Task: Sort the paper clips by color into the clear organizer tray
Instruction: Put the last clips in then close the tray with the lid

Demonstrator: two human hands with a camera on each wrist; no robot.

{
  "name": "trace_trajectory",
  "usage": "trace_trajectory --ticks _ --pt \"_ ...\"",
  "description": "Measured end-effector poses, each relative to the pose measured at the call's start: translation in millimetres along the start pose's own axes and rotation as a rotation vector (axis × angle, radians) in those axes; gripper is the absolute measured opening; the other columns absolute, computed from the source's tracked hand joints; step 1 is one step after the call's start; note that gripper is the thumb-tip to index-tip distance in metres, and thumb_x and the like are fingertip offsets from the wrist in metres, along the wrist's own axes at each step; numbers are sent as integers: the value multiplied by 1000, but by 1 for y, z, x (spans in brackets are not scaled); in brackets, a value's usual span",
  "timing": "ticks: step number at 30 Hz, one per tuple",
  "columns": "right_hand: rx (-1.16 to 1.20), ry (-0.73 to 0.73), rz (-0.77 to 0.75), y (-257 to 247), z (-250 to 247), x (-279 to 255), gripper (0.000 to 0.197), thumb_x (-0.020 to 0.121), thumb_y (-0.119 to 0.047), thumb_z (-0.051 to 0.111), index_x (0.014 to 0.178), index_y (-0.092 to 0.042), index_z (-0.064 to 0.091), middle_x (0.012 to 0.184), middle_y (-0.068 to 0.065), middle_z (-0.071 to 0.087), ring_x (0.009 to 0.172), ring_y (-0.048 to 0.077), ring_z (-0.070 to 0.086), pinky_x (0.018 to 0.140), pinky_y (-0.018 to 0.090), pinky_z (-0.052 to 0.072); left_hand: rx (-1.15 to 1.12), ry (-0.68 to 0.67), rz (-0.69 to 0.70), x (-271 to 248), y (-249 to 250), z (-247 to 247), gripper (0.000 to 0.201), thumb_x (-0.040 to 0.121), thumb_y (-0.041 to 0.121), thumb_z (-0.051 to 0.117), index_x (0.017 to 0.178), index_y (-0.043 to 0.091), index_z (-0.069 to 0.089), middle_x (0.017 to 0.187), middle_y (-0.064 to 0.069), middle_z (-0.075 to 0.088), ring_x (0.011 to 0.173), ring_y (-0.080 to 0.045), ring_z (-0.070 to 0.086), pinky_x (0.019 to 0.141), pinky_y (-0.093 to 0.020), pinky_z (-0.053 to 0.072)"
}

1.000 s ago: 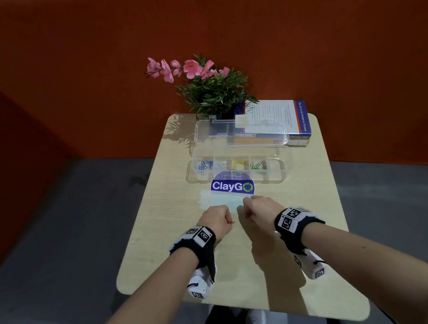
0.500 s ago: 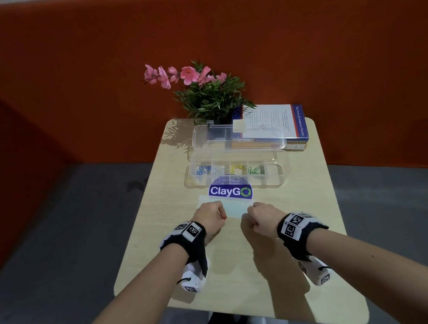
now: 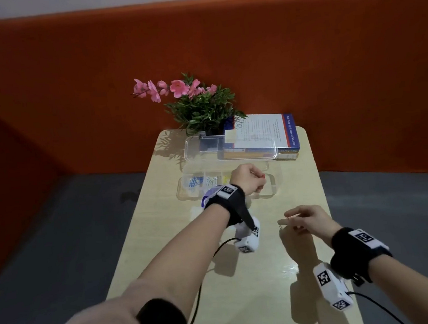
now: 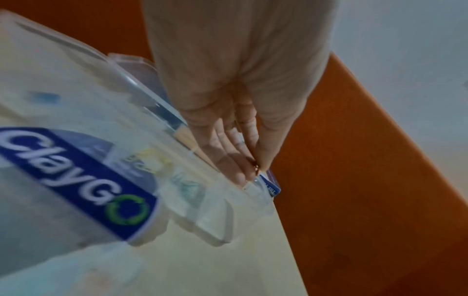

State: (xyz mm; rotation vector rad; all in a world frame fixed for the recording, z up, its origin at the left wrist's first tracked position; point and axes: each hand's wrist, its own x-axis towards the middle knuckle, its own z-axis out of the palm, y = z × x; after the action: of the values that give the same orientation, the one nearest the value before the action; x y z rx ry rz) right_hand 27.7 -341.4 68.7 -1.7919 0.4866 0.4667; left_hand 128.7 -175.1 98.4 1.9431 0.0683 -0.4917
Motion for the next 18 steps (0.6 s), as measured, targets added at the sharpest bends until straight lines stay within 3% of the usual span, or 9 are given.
trace_trajectory --ticks 3,5,7,9,12,15,18 --pt "114 59 -46 -22 -17 4 17 86 3 57 101 0 65 71 8 58 63 18 54 57 24 48 -9 45 -20 15 15 12 18 84 -1 68 71 11 61 69 -7 64 54 -12 61 49 -13 53" --pt "192 93 -57 -36 -22 11 17 86 0 58 101 -3 65 75 7 58 66 18 54 60 26 45 36 61 -34 20 22 16 10 87 1 63 87 2 72 78 -13 69 58 -15 64 50 -15 54" --pt "219 127 -62 -50 -23 21 16 85 -2 60 99 -8 66 75 5 59 66 16 52 59 25 41 82 65 -44 23 25 16 19 89 4 59 99 2 75 95 -17 75 81 -29 72 72 -30 61" --pt "204 157 -68 -62 -21 32 14 83 -2 61 94 -10 66 74 5 60 63 15 50 56 24 38 137 73 -30 20 26 11 21 91 7 57 102 5 75 108 -15 74 101 -33 70 87 -37 59" --pt "137 196 -91 -76 -11 52 15 83 1 61 77 -13 62 76 8 63 60 16 52 53 25 41 196 127 12 16 20 -2 22 92 8 54 99 9 75 109 -11 73 102 -31 69 87 -36 58" --pt "29 220 -100 -86 2 68 18 82 4 61 73 -12 60 83 15 64 61 21 57 61 33 54 207 155 34 9 7 -21 21 91 8 54 98 11 74 107 -10 73 102 -30 68 90 -36 56" --pt "-194 192 -101 -91 9 77 19 81 4 61 95 -5 66 93 17 67 71 25 62 76 37 57 203 210 34 4 -11 -46 20 92 6 54 98 9 72 108 -9 73 103 -26 67 93 -32 54"
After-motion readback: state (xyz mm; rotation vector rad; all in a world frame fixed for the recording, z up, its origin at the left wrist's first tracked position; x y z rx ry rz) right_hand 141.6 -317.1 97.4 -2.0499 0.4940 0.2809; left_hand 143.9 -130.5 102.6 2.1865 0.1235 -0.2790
